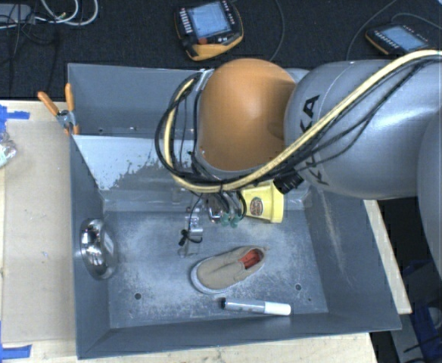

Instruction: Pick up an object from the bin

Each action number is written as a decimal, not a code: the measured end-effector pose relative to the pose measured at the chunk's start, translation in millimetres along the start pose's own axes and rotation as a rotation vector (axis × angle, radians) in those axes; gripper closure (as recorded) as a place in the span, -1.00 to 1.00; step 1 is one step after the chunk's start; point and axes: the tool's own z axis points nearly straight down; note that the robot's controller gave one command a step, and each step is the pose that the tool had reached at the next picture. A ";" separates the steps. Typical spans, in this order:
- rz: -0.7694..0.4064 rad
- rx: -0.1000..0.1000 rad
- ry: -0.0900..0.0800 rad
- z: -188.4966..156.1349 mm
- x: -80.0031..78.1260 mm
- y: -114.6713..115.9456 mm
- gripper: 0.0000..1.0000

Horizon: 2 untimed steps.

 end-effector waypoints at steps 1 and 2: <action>-0.223 0.000 -0.008 -106.4 1.5 -29.8 -1.00; -0.221 -0.001 -0.001 -103.2 2.2 -29.8 1.00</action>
Offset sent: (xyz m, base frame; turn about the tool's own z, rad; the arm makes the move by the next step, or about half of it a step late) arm -0.0019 -0.0295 0.1035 -0.2238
